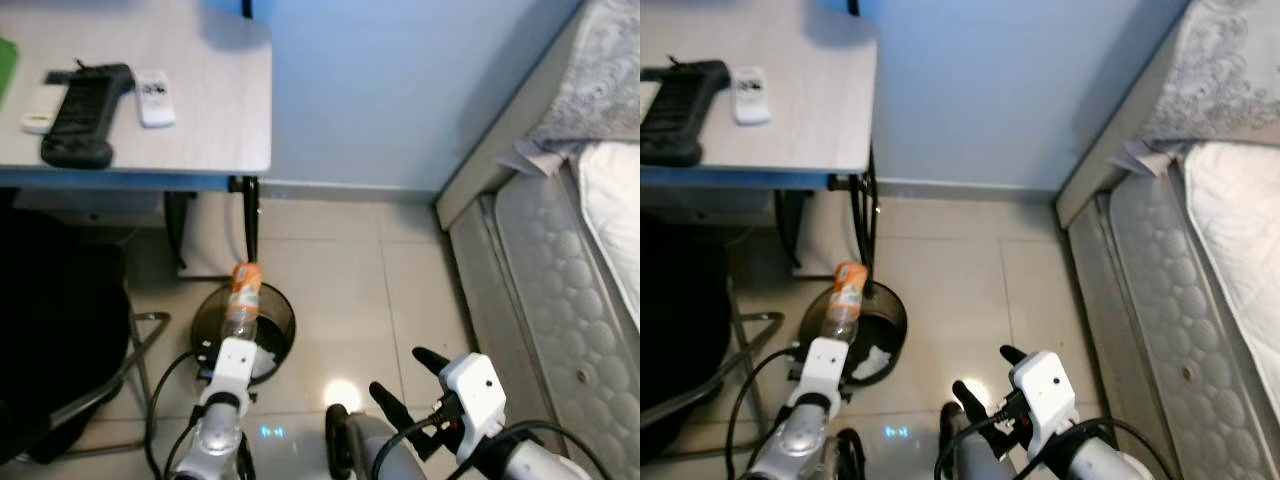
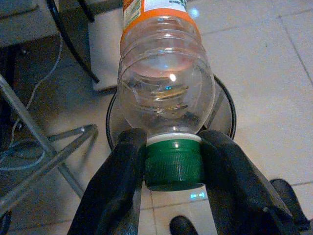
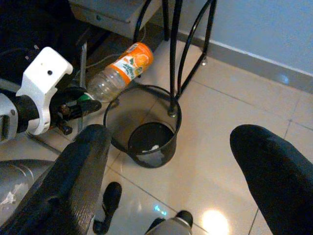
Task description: Clean up the room
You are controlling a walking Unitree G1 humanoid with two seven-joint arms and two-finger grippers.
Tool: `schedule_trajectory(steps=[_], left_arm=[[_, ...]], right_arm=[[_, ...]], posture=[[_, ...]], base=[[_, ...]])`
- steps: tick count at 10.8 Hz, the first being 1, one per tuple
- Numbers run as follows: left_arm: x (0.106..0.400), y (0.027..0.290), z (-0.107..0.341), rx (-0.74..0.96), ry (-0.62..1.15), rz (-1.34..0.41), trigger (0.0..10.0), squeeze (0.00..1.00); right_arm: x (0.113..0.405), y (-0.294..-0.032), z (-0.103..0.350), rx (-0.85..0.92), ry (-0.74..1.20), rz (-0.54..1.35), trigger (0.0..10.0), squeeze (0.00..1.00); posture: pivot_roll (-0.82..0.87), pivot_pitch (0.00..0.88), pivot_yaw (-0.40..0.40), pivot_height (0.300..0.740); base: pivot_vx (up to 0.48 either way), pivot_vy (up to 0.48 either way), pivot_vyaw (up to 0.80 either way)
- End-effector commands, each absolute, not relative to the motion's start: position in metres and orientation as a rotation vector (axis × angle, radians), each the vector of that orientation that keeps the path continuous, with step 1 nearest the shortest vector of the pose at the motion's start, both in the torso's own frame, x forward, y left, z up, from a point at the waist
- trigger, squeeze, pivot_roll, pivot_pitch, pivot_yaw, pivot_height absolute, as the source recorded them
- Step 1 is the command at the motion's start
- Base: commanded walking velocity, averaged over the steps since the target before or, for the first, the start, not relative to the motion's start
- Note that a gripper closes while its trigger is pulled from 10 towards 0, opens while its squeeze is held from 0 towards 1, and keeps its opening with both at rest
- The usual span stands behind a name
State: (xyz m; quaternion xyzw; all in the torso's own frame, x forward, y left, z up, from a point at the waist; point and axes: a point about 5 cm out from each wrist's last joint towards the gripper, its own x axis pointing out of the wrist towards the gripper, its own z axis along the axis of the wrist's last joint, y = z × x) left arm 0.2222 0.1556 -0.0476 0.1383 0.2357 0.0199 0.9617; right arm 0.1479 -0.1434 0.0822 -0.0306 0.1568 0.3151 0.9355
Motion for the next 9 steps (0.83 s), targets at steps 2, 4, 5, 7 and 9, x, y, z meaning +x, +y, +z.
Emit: schedule_trajectory(steps=[2,4,5,7,9], left_arm=[[0.207,0.164,-0.06,0.245,0.581,0.103,10.0,0.0],[0.2,0.168,-0.065,0.247,0.624,0.125,10.0,0.0],[0.2,0.169,-0.066,0.251,0.635,0.125,10.0,0.0],[0.198,0.172,-0.068,0.252,0.662,0.122,10.0,0.0],[0.19,0.177,-0.073,0.246,0.718,0.126,10.0,0.0]], right_arm=[[0.141,-0.146,0.085,-0.048,0.345,0.649,10.0,0.0],[0.138,-0.146,0.088,-0.046,0.358,0.67,10.0,0.0],[0.138,-0.147,0.089,-0.043,0.363,0.678,10.0,0.0],[0.135,-0.145,0.089,-0.032,0.375,0.703,10.0,0.0],[0.131,-0.143,0.09,-0.023,0.388,0.724,10.0,0.0]], posture=[[-0.41,0.288,-0.111,0.74],[-0.42,0.298,-0.113,0.74],[-0.42,0.301,-0.113,0.74],[-0.42,0.304,-0.112,0.74],[-0.43,0.305,-0.111,0.74]], base=[[0.0,0.0,0.0],[0.0,0.0,0.0],[0.0,0.0,0.0],[0.0,0.0,0.0],[0.0,0.0,0.0]])
